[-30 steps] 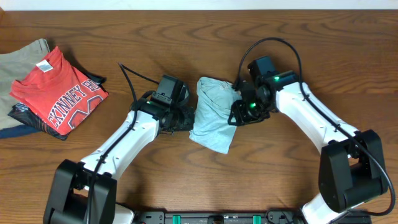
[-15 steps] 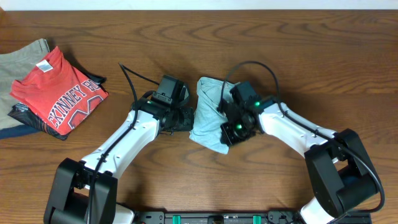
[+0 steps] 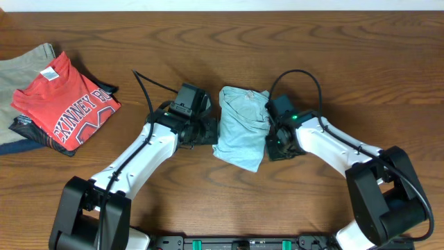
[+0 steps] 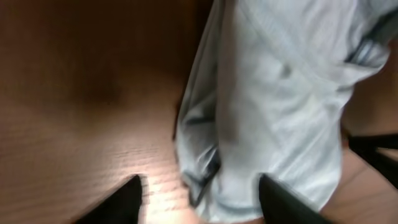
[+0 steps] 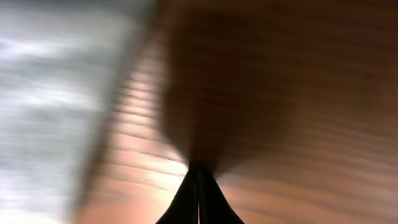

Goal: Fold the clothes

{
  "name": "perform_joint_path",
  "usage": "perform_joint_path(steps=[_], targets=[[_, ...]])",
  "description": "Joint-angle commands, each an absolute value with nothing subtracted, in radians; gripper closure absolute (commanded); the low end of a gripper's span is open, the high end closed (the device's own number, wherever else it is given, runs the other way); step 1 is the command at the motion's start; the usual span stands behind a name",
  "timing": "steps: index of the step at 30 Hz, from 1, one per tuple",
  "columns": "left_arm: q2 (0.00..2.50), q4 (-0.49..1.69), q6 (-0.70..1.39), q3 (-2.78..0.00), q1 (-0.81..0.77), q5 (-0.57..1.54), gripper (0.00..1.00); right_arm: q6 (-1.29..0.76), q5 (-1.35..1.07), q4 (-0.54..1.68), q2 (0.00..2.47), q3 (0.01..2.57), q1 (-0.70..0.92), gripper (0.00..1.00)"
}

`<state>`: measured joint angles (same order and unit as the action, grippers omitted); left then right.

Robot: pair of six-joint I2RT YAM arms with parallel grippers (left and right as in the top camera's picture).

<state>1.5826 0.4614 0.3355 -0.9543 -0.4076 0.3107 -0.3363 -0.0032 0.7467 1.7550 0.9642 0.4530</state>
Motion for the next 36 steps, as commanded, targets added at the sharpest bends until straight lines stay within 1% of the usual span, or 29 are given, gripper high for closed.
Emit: perform_joint_path(steps=[1,4,6,9,17,23,25,27,29,32,33,36], targets=[[1.59,0.419,0.334,-0.953,-0.409,0.307,0.2,-0.358,0.125,0.793,1.729,1.006,0.428,0.98],[1.595,0.339,0.256,-0.953,-0.406,0.402,0.12,-0.358,0.131,0.833,1.666,1.024,0.411,0.98],[1.607,0.294,0.254,-0.953,-0.396,0.448,0.09,-0.359,0.128,0.84,1.626,1.024,0.403,0.97],[1.643,0.217,0.255,-0.953,-0.374,0.488,0.08,-0.359,0.113,0.863,1.546,1.024,0.389,0.93],[1.789,0.021,0.257,-0.954,-0.333,0.491,0.07,-0.359,0.101,0.98,1.359,1.024,0.378,0.83],[1.906,-0.082,0.303,-0.954,-0.342,0.543,0.06,-0.36,0.1,1.016,1.307,1.024,0.378,0.81],[1.948,-0.103,0.335,-0.954,-0.351,0.547,0.08,-0.363,0.1,1.023,1.307,1.024,0.378,0.81],[1.99,-0.122,0.339,-0.954,-0.365,0.578,0.22,-0.363,0.1,1.029,1.307,1.024,0.378,0.81],[2.016,-0.136,0.339,-0.954,-0.377,0.611,0.44,-0.363,0.1,1.032,1.307,1.024,0.378,0.82],[2.021,-0.15,0.339,-0.954,-0.387,0.615,0.88,-0.363,0.1,1.033,1.307,1.024,0.378,0.82],[2.017,-0.156,0.338,-0.956,-0.388,0.616,0.94,-0.363,0.1,1.032,1.307,1.024,0.378,0.82],[1.994,-0.156,0.334,-0.97,-0.379,0.614,0.94,-0.363,0.1,1.033,1.307,1.024,0.378,0.82]])
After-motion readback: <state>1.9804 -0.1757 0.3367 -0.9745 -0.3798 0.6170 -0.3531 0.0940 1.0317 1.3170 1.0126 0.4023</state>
